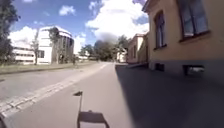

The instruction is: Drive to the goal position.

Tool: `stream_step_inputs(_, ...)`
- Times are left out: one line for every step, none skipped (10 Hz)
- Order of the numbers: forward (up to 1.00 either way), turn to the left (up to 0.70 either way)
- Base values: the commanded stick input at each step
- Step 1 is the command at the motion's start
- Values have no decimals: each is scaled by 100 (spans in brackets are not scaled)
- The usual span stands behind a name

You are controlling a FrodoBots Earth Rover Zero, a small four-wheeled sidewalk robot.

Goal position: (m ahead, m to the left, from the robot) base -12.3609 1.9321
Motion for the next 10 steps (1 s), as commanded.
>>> stream_step_inputs(85,0)
stream_step_inputs(85,0)
stream_step_inputs(85,0)
stream_step_inputs(85,0)
stream_step_inputs(85,0)
stream_step_inputs(85,0)
stream_step_inputs(85,0)
stream_step_inputs(85,0)
stream_step_inputs(85,0)
stream_step_inputs(85,0)
